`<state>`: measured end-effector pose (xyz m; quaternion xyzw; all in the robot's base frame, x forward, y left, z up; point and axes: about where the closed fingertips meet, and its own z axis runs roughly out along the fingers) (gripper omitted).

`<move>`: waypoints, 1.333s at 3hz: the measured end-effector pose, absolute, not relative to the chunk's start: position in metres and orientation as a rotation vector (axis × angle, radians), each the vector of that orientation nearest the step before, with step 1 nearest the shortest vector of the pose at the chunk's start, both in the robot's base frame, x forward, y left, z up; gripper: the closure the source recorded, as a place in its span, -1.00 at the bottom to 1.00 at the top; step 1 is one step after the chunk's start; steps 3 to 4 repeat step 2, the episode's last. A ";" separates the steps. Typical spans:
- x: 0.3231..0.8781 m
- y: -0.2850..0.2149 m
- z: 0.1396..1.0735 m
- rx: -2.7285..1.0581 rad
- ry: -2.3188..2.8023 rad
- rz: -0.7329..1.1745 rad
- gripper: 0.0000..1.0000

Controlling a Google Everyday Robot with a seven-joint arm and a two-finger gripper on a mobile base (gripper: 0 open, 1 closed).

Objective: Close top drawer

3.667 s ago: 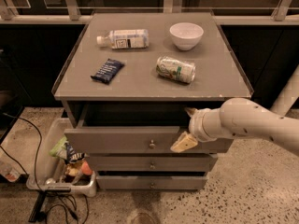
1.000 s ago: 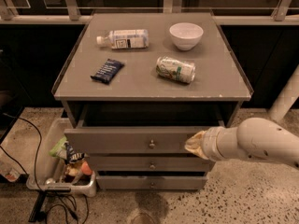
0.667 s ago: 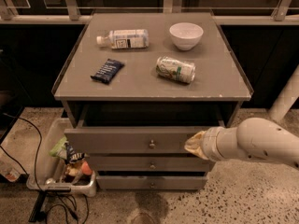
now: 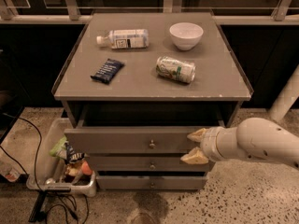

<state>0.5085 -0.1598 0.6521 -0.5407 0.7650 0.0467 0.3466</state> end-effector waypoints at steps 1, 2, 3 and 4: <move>0.509 -0.160 0.652 -1.403 1.985 0.121 -1.00; 0.509 -0.160 0.652 -1.403 1.985 0.121 -1.00; 0.509 -0.160 0.652 -1.403 1.985 0.121 -1.00; 0.509 -0.160 0.652 -1.403 1.985 0.121 -1.00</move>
Offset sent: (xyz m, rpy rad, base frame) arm 0.0000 0.0000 0.0000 0.0000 0.0000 0.0000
